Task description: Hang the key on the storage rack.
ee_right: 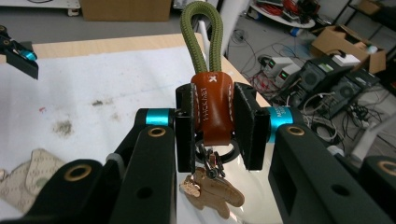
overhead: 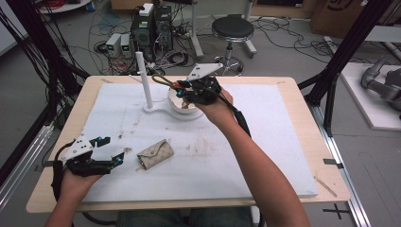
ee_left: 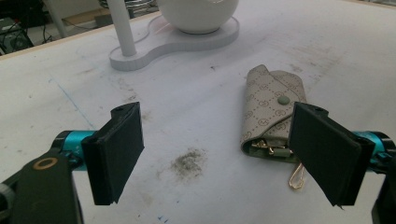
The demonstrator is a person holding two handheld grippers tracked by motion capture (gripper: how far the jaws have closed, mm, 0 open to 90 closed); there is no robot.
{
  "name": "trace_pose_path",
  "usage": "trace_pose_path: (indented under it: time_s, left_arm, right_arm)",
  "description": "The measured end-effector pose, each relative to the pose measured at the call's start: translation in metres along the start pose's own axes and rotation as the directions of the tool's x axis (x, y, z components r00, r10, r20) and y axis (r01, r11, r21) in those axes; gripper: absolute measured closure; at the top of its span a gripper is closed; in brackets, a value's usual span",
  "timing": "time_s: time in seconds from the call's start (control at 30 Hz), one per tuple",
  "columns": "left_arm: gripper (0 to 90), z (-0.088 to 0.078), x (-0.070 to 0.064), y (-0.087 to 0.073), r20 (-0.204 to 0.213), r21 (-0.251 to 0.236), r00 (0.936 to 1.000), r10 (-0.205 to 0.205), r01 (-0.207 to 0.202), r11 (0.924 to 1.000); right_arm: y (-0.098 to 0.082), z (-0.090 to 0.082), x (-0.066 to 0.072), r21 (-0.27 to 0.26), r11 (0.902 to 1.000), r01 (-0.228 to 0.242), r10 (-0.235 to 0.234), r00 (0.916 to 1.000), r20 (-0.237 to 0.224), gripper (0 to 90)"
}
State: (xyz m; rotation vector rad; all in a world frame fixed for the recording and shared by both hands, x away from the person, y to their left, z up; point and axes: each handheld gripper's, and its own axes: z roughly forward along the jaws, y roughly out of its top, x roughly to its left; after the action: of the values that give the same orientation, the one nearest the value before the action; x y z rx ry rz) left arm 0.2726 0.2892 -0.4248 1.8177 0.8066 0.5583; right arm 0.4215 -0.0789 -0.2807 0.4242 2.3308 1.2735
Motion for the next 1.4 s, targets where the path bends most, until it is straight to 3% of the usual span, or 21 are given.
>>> trace_pose_path:
  time_s: [0.47,1.23,1.33,1.4]
  left_arm:
    - [18.3,-0.007,0.002,-0.003,-0.018,-0.001,0.9998,-0.002,0.002,1.0000]
    - [18.3,-0.004,0.003,-0.004,-0.013,0.011,0.9999,-0.004,0.004,0.9999]
    - [18.3,-0.004,0.003,-0.004,-0.012,0.010,0.9999,-0.004,0.004,0.9999]
    - [18.3,-0.004,0.003,-0.004,-0.011,0.011,0.9999,-0.004,0.004,0.9999]
  right_arm:
    - [0.038,0.046,0.005,0.022,0.9977,0.064,-0.064,0.9979,-0.001,72.2]
    - [0.037,0.076,0.004,0.102,0.9903,0.094,-0.099,0.9939,0.048,71.2]
    - [0.036,0.078,0.006,0.115,0.9890,0.094,-0.102,0.9925,0.067,66.5]
    - [0.036,0.079,0.006,0.118,0.9889,0.090,-0.101,0.9904,0.094,53.4]
